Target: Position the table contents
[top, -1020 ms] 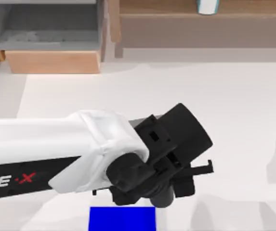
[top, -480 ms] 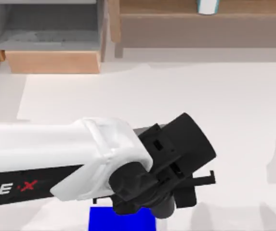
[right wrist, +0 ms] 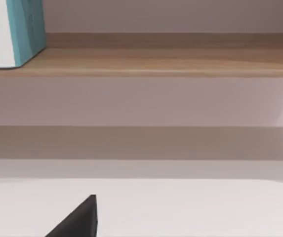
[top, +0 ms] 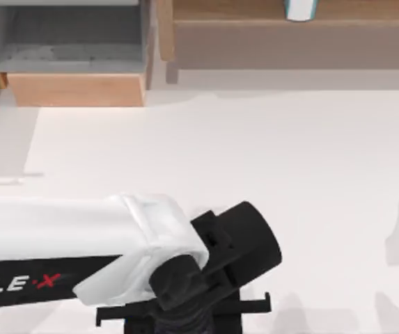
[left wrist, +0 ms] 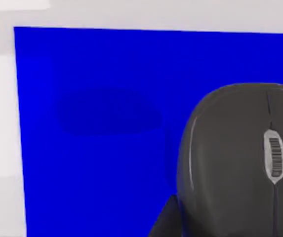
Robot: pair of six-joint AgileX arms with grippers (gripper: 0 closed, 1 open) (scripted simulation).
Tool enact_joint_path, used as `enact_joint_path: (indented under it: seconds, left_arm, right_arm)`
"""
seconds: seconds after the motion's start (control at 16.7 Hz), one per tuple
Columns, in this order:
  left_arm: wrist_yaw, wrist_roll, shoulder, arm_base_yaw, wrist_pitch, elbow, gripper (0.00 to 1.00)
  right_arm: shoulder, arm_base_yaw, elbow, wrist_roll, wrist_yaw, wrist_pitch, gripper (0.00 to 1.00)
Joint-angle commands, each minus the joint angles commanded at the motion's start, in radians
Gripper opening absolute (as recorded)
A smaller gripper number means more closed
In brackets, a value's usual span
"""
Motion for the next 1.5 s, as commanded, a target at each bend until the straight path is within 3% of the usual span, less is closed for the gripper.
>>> enact_joint_path:
  seconds: [0.42, 1.2, 1.5]
  left_arm:
    - [0.014, 0.004, 0.019, 0.001, -0.021, -0.023, 0.00]
    - [0.014, 0.004, 0.019, 0.001, -0.021, -0.023, 0.98]
    - [0.014, 0.004, 0.019, 0.001, -0.021, -0.023, 1.00]
  right_arm:
    - [0.000, 0.000, 0.000, 0.000, 0.000, 0.000, 1.00]
    - [0.000, 0.000, 0.000, 0.000, 0.000, 0.000, 1.00]
    - [0.000, 0.000, 0.000, 0.000, 0.000, 0.000, 1.00]
